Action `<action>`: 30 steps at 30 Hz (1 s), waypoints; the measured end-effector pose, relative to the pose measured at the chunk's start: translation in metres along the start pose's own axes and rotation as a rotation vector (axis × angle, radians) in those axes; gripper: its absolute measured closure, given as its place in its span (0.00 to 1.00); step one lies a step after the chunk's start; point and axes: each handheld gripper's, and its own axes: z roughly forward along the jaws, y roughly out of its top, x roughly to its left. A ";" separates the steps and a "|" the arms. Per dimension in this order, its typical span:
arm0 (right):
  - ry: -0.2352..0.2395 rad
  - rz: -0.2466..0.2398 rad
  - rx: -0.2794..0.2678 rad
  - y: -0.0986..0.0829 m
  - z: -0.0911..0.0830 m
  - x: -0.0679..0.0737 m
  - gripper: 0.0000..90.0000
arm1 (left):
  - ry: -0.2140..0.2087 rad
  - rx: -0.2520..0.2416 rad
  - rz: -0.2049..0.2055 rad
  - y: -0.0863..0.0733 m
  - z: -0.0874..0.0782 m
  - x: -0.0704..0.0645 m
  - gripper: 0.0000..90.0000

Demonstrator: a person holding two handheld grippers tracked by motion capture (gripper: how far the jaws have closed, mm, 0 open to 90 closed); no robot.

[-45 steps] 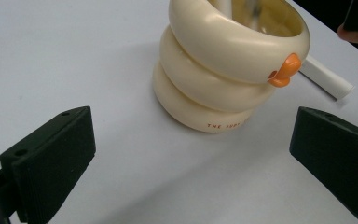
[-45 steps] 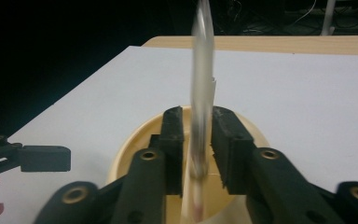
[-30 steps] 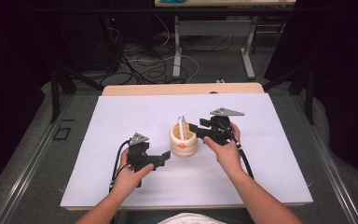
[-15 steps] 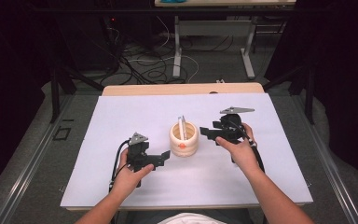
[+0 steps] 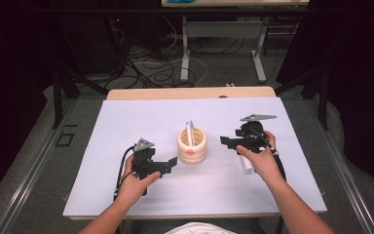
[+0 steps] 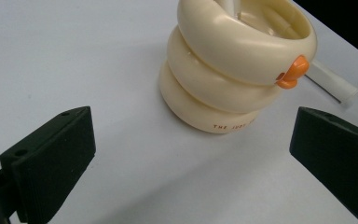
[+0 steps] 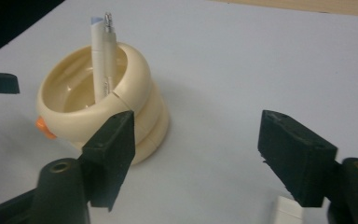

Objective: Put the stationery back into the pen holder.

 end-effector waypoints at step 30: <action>-0.084 -0.001 0.164 -0.013 -0.017 -0.019 0.29 | -0.007 -0.004 -0.001 0.001 -0.003 0.002 0.00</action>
